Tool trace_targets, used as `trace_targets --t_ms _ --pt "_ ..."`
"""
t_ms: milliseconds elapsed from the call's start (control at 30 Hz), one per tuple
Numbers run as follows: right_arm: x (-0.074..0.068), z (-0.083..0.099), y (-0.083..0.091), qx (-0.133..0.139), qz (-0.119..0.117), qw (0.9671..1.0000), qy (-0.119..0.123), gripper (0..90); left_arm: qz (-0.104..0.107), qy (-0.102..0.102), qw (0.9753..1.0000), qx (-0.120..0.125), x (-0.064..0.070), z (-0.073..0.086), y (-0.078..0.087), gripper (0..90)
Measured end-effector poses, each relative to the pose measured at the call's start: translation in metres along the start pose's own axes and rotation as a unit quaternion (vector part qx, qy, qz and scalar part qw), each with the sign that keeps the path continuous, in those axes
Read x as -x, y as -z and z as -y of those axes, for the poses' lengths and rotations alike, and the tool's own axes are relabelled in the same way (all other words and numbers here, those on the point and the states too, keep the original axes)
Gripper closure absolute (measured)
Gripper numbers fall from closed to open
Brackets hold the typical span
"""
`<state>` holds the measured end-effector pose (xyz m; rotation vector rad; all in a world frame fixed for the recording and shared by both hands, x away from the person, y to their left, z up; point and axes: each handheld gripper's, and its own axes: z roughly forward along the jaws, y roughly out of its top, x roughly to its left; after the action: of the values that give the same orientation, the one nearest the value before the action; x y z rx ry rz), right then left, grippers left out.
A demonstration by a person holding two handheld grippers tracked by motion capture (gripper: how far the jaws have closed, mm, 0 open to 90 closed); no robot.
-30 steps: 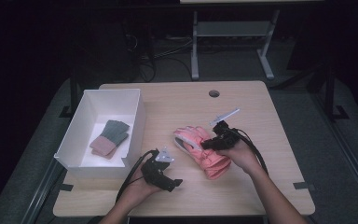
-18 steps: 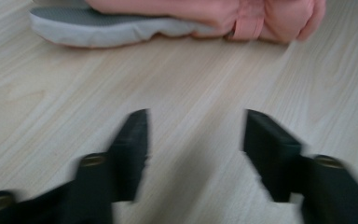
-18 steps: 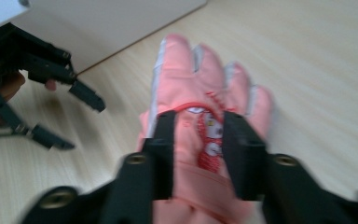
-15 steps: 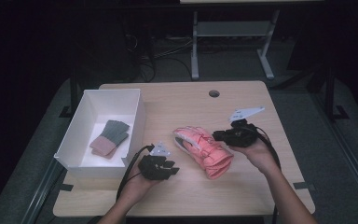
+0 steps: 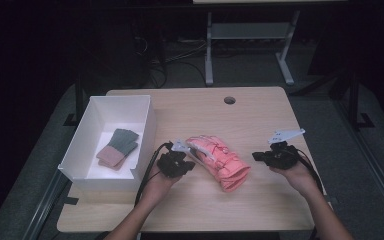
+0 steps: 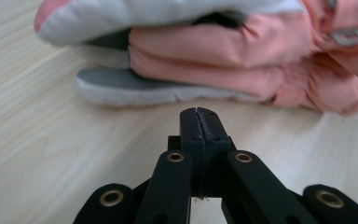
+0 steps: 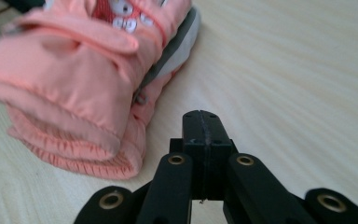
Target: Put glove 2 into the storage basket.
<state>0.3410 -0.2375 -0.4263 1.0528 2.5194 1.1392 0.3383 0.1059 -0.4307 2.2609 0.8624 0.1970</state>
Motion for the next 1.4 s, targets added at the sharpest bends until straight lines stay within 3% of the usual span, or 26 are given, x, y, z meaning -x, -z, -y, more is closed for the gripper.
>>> trace_targets --t_ms 233,567,600,633,667,733,967,1067,1200,1333,1400 --pt "-0.008 0.004 -0.028 -0.033 -0.025 0.9989 0.024 90.0 0.009 -0.004 1.0 -0.001 -0.008 -0.017 -0.021 89.7" --pt "-0.033 0.002 -0.037 -0.04 -0.081 0.9946 0.051 90.0 0.032 -0.004 0.9995 -0.002 -0.02 -0.027 -0.033 89.7" --pt "-0.035 0.002 -0.038 -0.039 -0.089 0.9938 0.054 90.0 0.037 0.0 0.9993 0.003 -0.02 -0.028 -0.034 89.7" --pt "-0.038 0.002 -0.039 -0.039 -0.097 0.9929 0.057 90.0 0.043 -0.015 0.999 -0.003 -0.022 -0.03 -0.035 89.7" --pt "-0.041 0.002 -0.041 -0.04 -0.105 0.9916 0.063 90.0 0.047 -0.011 0.9989 0.002 -0.021 -0.031 -0.037 89.7" --pt "-0.048 0.001 -0.044 -0.042 -0.119 0.9891 0.075 90.0 0.054 -0.024 0.9983 -0.003 -0.023 -0.033 -0.038 89.7" --pt "-0.073 -0.003 -0.055 -0.045 -0.165 0.9808 0.095 90.0 0.085 -0.027 0.996 0.009 -0.021 -0.036 -0.045 89.8" --pt "-0.082 -0.005 -0.058 -0.05 -0.17 0.9783 0.107 90.0 0.079 -0.033 0.9963 0.007 -0.021 -0.036 -0.043 89.8" --pt "-0.078 -0.008 -0.044 -0.035 -0.162 0.9801 0.11 90.0 0.06 -0.023 0.9978 0.013 -0.027 -0.037 -0.032 89.8" --pt "-0.067 -0.013 -0.02 0.012 -0.134 0.9871 0.087 90.0 0.055 0.005 0.9981 0.028 -0.033 -0.039 -0.012 89.7" --pt "-0.061 -0.018 -0.011 0.038 -0.113 0.99 0.075 90.0 0.049 0.007 0.9983 0.031 -0.033 -0.041 -0.003 89.6"
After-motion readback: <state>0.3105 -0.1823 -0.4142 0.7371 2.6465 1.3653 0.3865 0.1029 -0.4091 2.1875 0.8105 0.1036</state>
